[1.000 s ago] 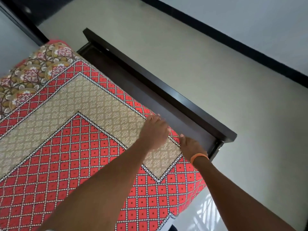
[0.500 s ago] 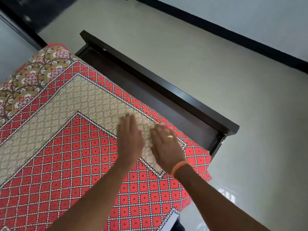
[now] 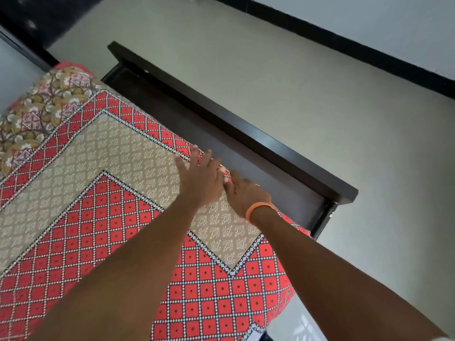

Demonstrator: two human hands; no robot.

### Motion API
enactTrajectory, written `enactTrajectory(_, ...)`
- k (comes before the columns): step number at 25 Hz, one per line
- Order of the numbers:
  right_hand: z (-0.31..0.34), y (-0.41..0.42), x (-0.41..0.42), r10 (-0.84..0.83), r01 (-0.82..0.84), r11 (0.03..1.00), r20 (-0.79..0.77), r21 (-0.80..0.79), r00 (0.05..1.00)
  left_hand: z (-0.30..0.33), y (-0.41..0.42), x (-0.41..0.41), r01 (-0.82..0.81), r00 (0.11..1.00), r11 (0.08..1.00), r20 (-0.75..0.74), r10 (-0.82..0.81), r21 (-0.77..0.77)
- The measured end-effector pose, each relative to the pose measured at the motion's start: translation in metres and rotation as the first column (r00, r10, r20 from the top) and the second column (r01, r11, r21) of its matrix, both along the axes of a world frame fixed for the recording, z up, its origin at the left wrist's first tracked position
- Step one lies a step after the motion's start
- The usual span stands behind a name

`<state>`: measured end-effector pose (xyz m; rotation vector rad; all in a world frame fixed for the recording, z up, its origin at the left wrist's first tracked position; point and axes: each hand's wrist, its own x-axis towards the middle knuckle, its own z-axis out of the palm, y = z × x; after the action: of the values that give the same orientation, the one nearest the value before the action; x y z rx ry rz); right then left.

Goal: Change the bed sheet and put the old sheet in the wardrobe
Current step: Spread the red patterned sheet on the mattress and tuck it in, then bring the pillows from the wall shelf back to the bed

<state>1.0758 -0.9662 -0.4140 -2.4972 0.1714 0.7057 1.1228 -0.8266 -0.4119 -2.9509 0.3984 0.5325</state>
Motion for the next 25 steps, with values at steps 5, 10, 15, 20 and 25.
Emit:
enactTrajectory(5, -0.007, -0.036, -0.027, -0.080, 0.068, 0.992, -0.108, -0.110, 0.991, 0.018, -0.060, -0.006, 0.071, 0.964, 0.984, -0.242, -0.109, -0.164)
enactTrajectory(10, -0.006, -0.088, -0.050, -0.267, 0.216, 0.954, -0.268, -0.206, 0.926, 0.045, -0.112, -0.053, -0.342, 0.918, 0.622, -0.392, 0.061, -0.705)
enactTrajectory(15, 0.033, -0.100, -0.094, -0.555, 0.554, 0.818, 0.037, -0.154, 0.831, 0.072, -0.093, -0.106, -0.393, 0.919, 0.518, -0.323, 0.225, -0.759)
enactTrajectory(20, 0.134, -0.113, -0.159, -0.793, 0.783, 0.608, 0.066, 0.133, 0.605, 0.154, -0.077, -0.155, -0.474, 0.880, 0.474, -0.384, 0.279, -0.742)
enactTrajectory(25, 0.247, -0.136, -0.229, -0.929, 0.909, 0.367, 0.036, 0.199, 0.367, 0.277, -0.093, -0.194, -0.449, 0.892, 0.425, -0.363, 0.271, -0.786)
